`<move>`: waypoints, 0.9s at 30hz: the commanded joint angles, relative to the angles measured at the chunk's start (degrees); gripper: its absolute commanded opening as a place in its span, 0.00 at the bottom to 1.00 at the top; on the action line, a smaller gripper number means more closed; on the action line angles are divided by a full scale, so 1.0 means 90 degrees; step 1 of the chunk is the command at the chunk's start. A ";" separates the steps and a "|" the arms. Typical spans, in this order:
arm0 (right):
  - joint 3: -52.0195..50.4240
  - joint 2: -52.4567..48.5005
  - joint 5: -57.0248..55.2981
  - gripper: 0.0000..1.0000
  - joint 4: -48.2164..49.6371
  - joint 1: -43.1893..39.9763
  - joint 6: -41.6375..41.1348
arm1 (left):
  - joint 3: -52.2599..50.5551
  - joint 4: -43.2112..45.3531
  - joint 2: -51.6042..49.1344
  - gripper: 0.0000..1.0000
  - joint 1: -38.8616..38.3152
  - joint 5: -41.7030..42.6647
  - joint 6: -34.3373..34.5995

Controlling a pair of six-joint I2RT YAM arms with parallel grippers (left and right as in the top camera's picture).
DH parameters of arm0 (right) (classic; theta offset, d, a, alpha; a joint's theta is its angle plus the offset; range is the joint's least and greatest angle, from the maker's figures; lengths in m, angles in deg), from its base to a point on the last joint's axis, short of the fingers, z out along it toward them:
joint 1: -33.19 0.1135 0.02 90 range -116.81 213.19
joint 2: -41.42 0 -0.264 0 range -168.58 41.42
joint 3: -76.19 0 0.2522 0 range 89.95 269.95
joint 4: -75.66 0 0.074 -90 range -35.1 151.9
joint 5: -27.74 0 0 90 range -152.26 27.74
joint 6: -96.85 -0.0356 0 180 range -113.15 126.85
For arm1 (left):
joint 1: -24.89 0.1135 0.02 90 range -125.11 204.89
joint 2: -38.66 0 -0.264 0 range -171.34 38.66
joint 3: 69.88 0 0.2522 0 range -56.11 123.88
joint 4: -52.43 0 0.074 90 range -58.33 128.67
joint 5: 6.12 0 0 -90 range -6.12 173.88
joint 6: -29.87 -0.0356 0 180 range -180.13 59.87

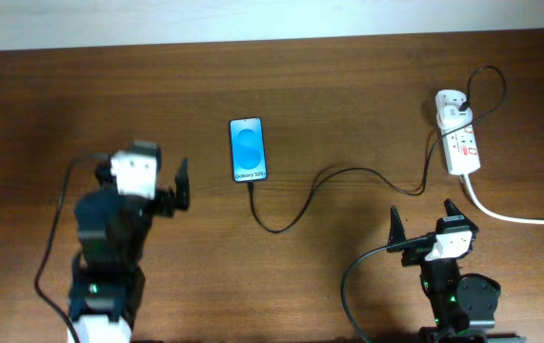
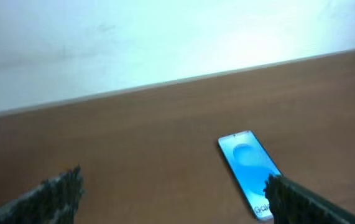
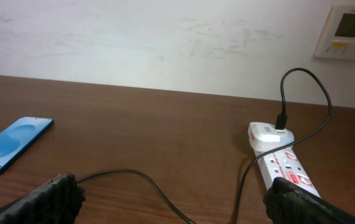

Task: Plug charger to phone and switch on socket

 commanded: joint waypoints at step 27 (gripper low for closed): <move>-0.0032 0.0046 -0.0034 0.98 -0.0044 0.0058 -0.0046 | -0.3371 -0.0602 0.5316 0.99 0.0010 -0.0214 -0.0580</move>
